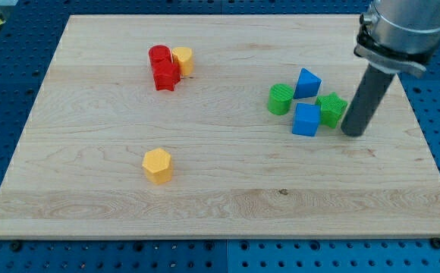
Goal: Move your arm closer to the yellow hexagon
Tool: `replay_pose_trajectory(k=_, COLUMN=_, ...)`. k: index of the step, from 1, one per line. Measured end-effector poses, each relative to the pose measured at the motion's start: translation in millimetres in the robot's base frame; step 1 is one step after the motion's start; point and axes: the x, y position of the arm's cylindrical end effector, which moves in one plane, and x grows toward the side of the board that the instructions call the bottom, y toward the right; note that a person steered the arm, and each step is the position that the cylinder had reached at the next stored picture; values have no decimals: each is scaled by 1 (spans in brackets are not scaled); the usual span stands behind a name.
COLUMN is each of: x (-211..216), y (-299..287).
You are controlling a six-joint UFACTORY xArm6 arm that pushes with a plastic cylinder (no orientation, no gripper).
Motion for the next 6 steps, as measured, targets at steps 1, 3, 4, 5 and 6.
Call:
replay_pose_trajectory(k=1, x=50, y=-25)
replay_pose_trajectory(k=3, x=96, y=-162)
replay_pose_trajectory(k=4, x=100, y=-235)
replay_pose_trajectory(k=5, x=100, y=-299)
replay_pose_trajectory(k=6, x=96, y=-300)
